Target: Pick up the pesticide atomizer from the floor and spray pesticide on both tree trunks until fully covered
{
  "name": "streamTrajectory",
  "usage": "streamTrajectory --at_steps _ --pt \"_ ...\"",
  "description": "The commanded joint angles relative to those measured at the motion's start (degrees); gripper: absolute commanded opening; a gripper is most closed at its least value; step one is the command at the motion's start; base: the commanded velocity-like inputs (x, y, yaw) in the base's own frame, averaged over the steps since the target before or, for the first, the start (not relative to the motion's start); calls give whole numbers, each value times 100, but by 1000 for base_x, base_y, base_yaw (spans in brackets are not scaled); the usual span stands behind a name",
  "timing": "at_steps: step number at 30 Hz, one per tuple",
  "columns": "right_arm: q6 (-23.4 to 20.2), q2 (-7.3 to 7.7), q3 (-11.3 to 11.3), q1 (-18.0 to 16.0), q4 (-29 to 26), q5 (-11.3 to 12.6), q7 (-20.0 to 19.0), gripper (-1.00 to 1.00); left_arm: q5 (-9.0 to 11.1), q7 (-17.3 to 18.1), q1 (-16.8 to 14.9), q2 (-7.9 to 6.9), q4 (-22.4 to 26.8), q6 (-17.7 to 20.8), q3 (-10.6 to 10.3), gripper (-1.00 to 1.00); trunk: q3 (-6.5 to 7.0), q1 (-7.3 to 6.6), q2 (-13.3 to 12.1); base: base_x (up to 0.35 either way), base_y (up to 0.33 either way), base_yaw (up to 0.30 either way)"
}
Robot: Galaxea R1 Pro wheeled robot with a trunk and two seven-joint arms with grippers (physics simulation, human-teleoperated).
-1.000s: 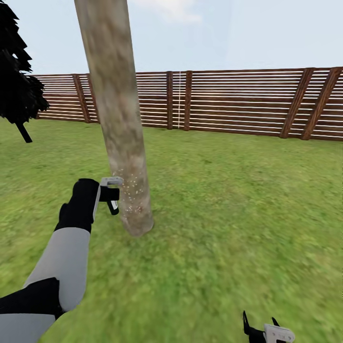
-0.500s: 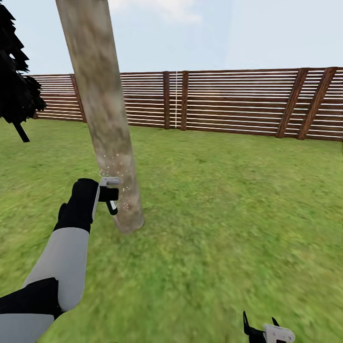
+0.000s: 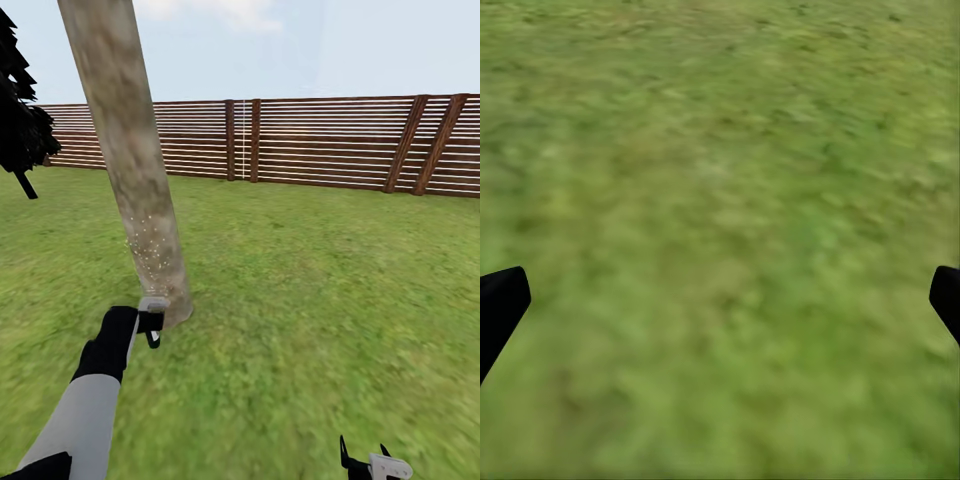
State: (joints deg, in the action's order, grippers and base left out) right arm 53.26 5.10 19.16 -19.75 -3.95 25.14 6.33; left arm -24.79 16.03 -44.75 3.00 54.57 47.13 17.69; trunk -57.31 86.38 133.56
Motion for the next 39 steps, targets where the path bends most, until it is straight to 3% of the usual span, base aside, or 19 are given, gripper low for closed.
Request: streamTrajectory --at_steps 1,2,4,5,7,10,12,17,20,25,39 --pt "0 0 0 0 0 0 0 100 30 -1 82 8 1 -48 95 -100 1 0 0 2 -1 0" --pt "0 0 0 -1 0 0 0 100 34 -2 139 11 -2 -162 147 -100 1 0 0 1 -1 0" --pt "5 0 0 -2 0 -9 -6 100 44 -136 340 21 -307 -1025 413 -100 1 0 0 0 0 0" --pt "7 0 0 -2 0 -12 -7 100 47 -235 364 23 -486 -1250 523 -100 1 0 0 0 0 0" --pt "2 0 6 -3 0 -16 -8 100 57 -703 395 25 -1107 -1910 830 -100 1 0 0 0 0 0" --pt "0 -8 12 -3 -3 -17 -9 100 61 -1320 406 25 -1808 -2710 957 -100 1 0 0 0 0 0" --pt "-1 -9 71 -1 -6 -17 -9 100 62 -1504 409 23 -2064 -2821 969 -100 1 0 0 0 0 0" --pt "0 -9 416 -1 -9 -13 -1 100 52 -1573 414 11 -2271 -2868 965 -100 1 0 0 18 -9 0" --pt "0 -9 435 0 -5 -9 0 100 48 -1589 415 11 -2281 -2868 964 -100 1 0 0 180 -126 0" --pt "-8 -1 431 -2 0 -9 3 100 61 -2081 415 29 -2292 -2868 972 -100 1 0 0 129 -240 0" --pt "-9 0 430 0 0 -9 9 100 62 -2121 415 61 -2280 -2879 981 -100 1 0 0 143 -227 202"
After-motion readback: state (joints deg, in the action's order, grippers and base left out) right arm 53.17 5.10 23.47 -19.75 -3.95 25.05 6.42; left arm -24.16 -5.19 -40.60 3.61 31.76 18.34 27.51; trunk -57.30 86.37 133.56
